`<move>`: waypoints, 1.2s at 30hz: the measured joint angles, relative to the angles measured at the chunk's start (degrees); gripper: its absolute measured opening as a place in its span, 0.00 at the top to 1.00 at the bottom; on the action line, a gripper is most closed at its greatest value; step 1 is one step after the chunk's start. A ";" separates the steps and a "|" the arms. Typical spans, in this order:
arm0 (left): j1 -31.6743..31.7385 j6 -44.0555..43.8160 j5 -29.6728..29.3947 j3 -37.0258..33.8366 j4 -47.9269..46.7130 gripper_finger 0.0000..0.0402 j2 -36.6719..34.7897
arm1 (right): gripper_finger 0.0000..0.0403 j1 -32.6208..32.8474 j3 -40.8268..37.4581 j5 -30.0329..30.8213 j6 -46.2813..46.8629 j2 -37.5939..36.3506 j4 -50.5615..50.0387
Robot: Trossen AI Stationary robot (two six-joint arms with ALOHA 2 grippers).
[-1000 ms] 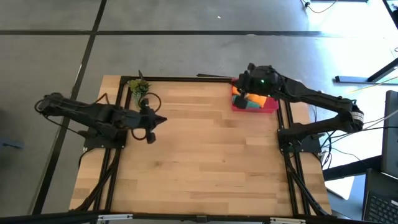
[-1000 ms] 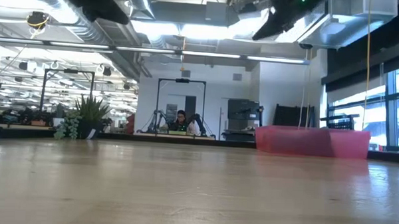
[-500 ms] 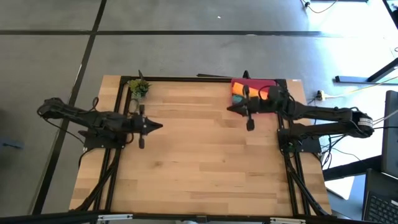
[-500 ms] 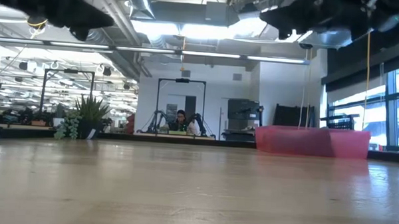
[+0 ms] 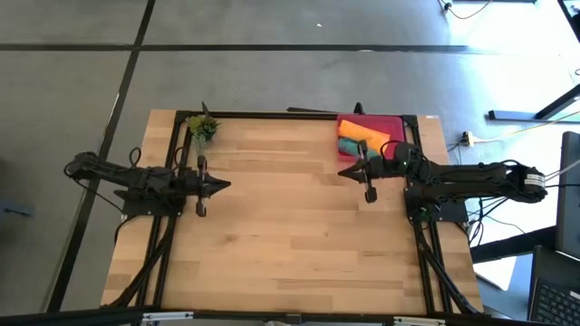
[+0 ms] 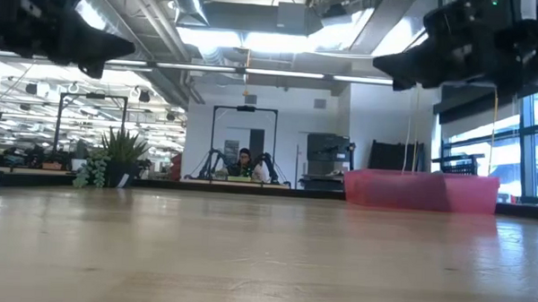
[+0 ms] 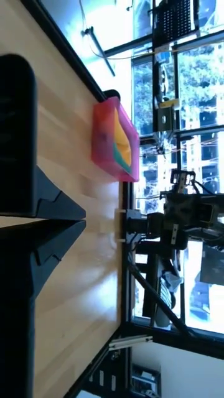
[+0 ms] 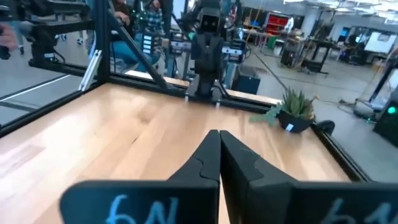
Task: Roll microfiber towels into tight, uniform cylinder then place into a basket
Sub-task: Return to Home Position
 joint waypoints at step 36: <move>0.04 0.36 0.96 -4.51 0.33 0.95 -6.02 | 0.91 -0.02 -13.99 -0.10 2.85 0.28 15.46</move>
